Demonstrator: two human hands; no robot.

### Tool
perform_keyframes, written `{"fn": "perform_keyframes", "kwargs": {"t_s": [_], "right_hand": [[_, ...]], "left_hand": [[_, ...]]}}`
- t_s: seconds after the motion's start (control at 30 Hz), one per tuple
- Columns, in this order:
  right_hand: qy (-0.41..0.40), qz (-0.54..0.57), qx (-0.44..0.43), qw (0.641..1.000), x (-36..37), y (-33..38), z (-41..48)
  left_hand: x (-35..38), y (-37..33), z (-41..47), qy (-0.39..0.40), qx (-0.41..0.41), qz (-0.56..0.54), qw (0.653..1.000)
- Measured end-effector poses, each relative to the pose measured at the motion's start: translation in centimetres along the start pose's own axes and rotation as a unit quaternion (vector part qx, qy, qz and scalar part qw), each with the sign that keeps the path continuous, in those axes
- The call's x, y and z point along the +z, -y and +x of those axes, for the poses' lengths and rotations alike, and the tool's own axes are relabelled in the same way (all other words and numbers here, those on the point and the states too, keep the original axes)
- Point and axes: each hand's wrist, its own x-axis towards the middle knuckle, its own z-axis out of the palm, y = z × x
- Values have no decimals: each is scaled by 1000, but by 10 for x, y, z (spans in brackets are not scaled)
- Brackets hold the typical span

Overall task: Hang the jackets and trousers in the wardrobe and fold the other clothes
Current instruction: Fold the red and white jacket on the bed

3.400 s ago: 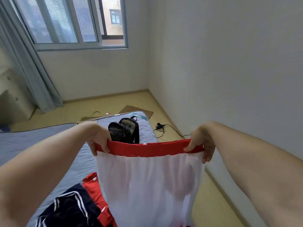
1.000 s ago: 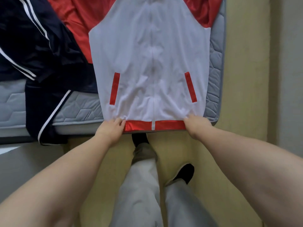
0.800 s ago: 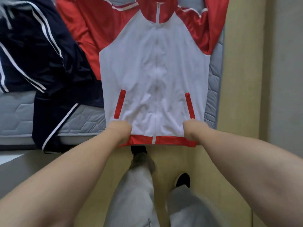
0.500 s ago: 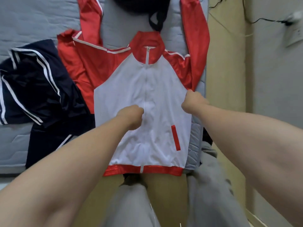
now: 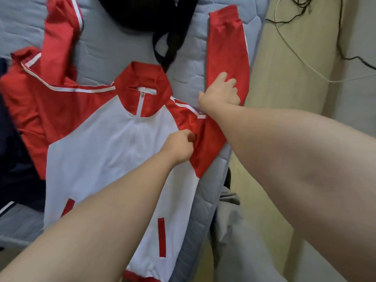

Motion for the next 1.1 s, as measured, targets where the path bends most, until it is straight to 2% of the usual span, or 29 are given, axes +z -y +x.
{"fn": "perform_keyframes", "kwargs": {"t_s": [0.17,0.27,0.37,0.43,0.5,0.57,0.6,0.73,0.8,0.9,1.0,1.1], "right_hand": [[18,32,14,999,-3,-9,36],[15,136,12,991,-20,-18,25],[-27,243,-60,968,-41,-10,-19],[-26,271,-182,945,-43,-1,-63],[18,242,-321,916,-37,6,-109],[61,163,-429,886,-24,12,-148],[77,115,-470,872,-15,14,-164],[143,-12,-575,805,22,11,-210],[179,-51,-622,760,40,5,-231],[240,-133,-648,710,67,-4,-259],[284,-201,-631,694,87,-12,-277],[305,-256,-610,685,100,-16,-289]], "left_hand": [[17,-13,14,28,-49,-28,998],[6,-13,9,26,-94,-144,985],[-25,-13,-9,-12,-143,-339,930],[-52,-7,-23,-15,-143,-491,859],[-79,7,-36,-26,-104,-608,787],[-97,27,-51,-41,-74,-660,747],[-102,38,-58,-49,-74,-662,744],[-93,89,-90,-91,-150,-598,782],[-75,120,-104,-117,-189,-604,765],[-43,162,-130,-157,-236,-645,709],[-14,197,-157,-175,-270,-683,655],[7,228,-183,-206,-313,-740,559]]}}
